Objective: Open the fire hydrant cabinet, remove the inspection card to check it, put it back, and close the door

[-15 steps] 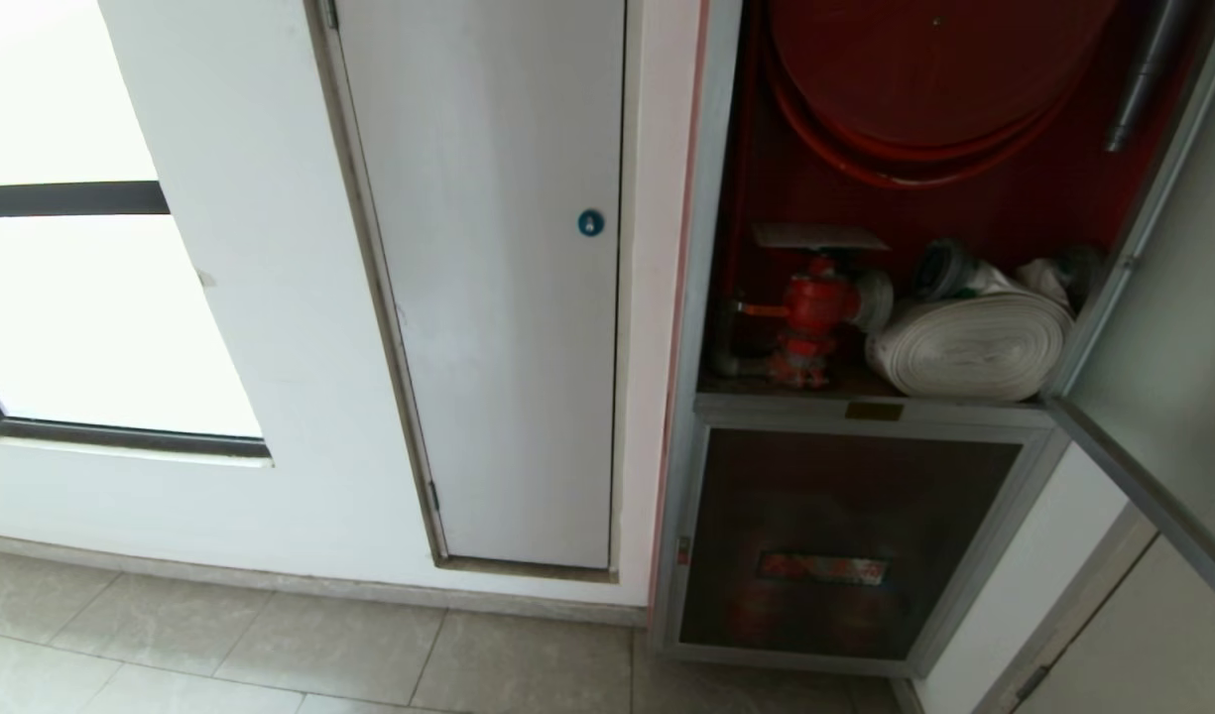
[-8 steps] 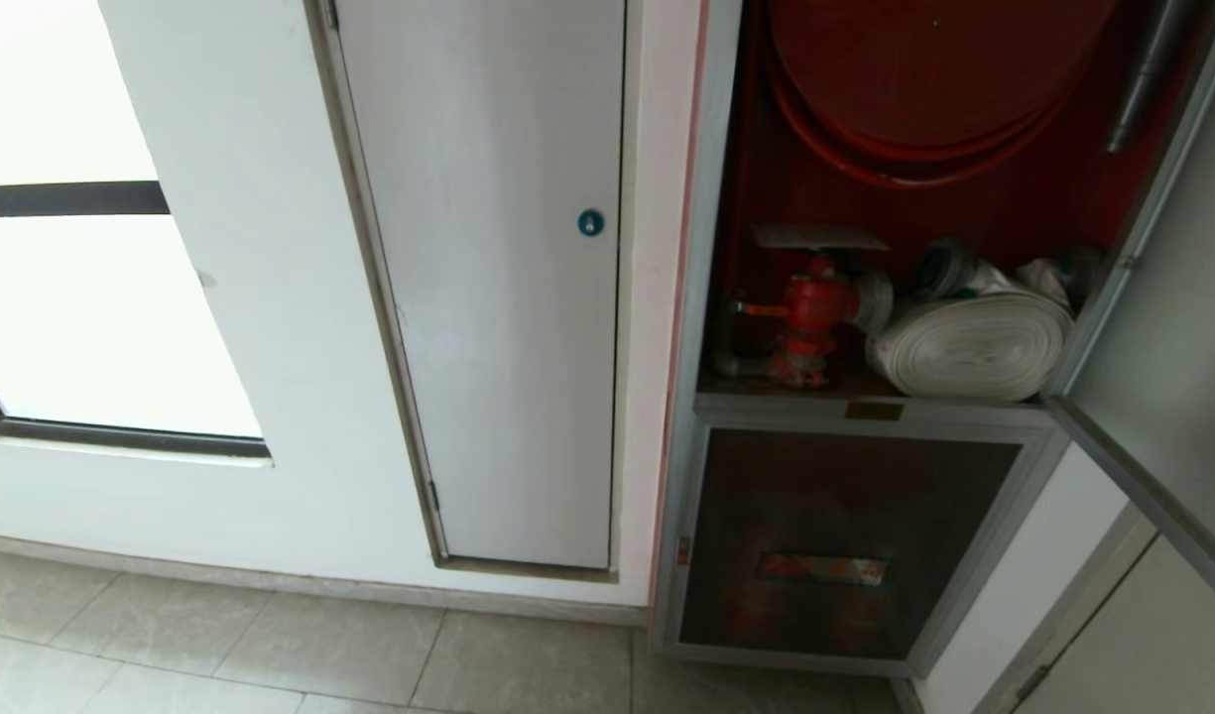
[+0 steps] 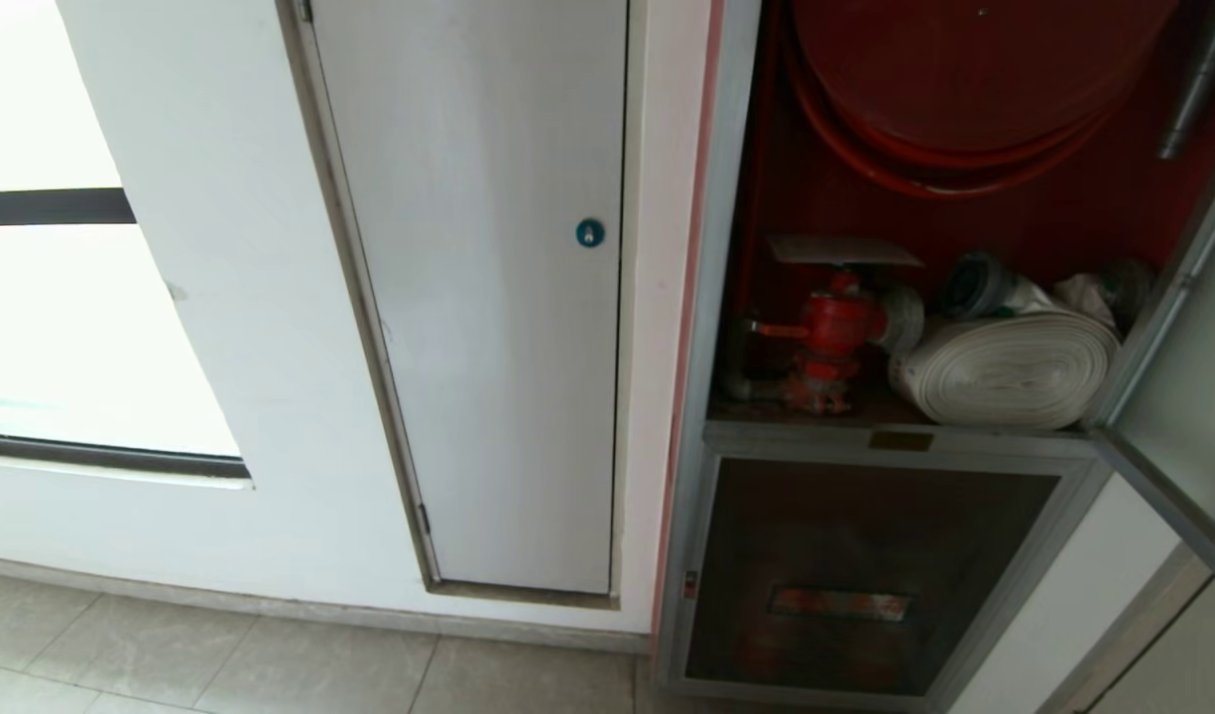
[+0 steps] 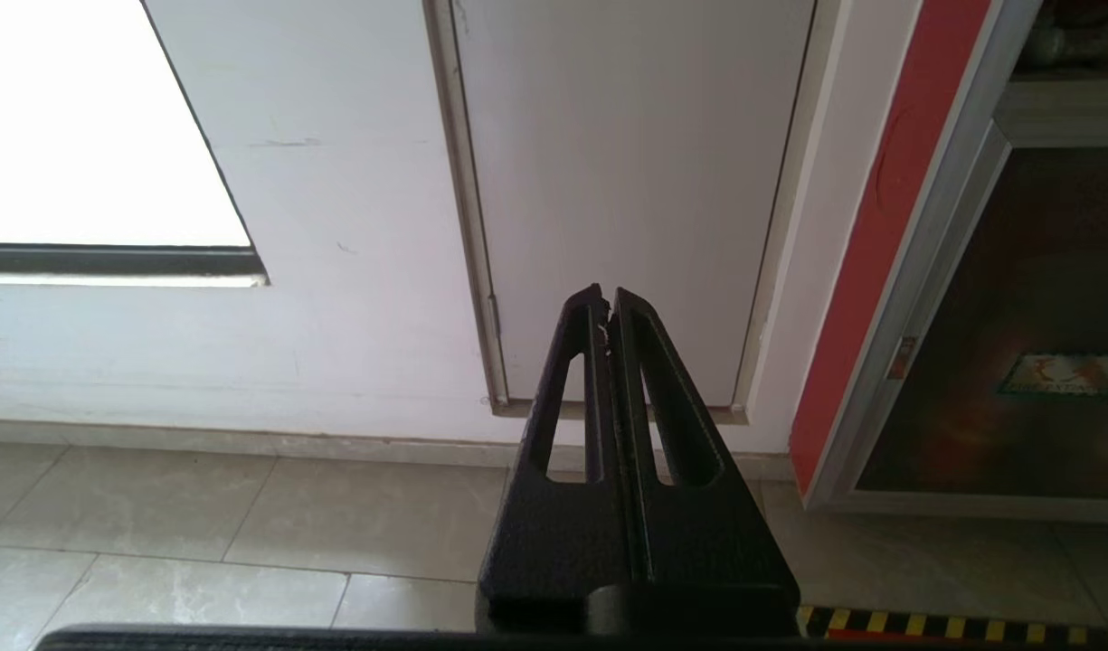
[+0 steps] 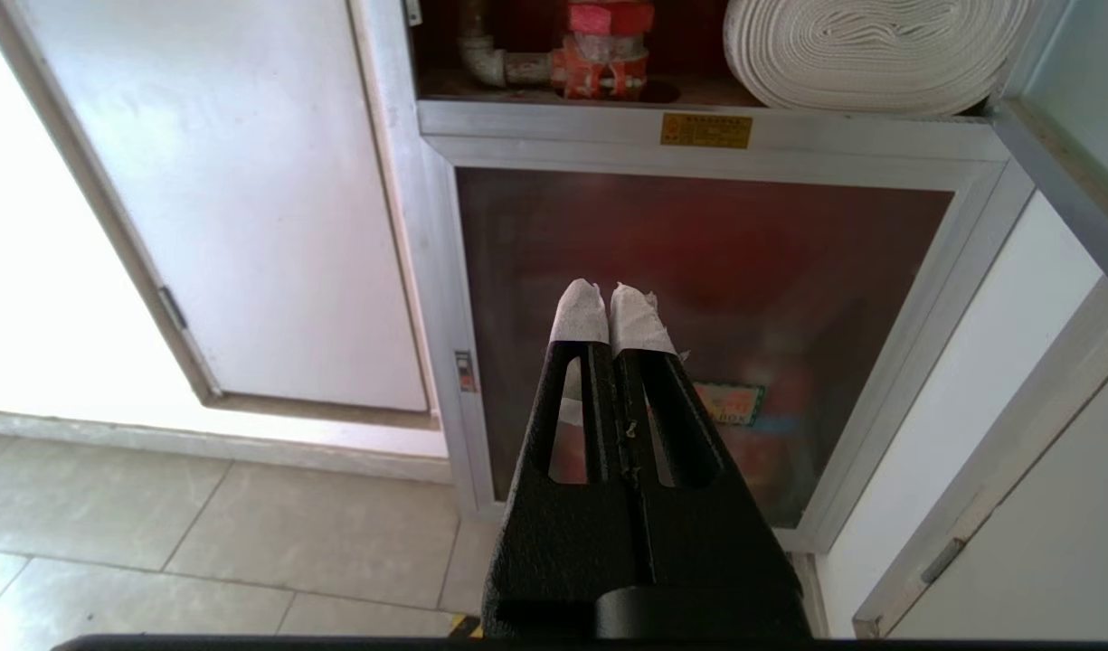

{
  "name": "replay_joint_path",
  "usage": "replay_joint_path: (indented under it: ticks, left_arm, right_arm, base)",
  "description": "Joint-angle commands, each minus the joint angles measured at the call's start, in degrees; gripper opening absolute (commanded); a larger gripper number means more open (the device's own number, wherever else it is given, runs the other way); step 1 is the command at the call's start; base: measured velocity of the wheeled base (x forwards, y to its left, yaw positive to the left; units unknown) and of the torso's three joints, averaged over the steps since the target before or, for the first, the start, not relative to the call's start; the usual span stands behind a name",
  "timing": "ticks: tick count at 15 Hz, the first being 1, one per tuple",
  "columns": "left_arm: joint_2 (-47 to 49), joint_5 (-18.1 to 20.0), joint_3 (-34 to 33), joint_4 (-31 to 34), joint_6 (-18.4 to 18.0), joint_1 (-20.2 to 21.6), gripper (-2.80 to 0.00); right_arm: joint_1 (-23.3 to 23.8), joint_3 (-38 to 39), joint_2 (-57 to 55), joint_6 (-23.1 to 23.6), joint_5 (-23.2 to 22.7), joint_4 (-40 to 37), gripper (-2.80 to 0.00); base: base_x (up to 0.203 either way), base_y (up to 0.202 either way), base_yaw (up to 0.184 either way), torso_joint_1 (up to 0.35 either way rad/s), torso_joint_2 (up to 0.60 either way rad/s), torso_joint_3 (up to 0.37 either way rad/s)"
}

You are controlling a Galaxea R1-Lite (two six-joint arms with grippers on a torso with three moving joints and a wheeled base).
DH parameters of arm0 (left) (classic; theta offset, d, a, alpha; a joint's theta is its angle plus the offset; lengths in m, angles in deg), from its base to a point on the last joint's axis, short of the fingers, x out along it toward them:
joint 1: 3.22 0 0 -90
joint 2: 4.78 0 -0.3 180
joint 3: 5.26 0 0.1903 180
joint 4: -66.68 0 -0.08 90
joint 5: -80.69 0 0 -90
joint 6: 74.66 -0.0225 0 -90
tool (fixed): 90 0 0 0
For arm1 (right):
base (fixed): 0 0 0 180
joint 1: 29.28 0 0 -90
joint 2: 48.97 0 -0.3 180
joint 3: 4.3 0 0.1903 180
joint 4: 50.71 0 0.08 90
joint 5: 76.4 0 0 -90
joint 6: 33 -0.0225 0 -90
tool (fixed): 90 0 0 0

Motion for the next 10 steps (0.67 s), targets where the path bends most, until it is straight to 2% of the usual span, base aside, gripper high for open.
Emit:
replay_joint_path:
  ticks: [1, 10]
  left_arm:
    - [0.01, 0.0, -0.79, -0.05, -0.02, 0.0, -2.8]
    - [0.01, 0.0, -0.79, -0.05, -0.02, 0.01, -2.8]
  right_arm:
    - [-0.02, 0.09, -0.13, 0.04, -0.01, 0.0, -2.8]
    - [-0.02, 0.09, -0.13, -0.04, -0.01, 0.0, -2.8]
  base:
    - [0.196, 0.0, -0.003, 0.002, 0.0, 0.002]
    - [0.195, 0.0, 0.001, 0.0, 0.0, 0.002]
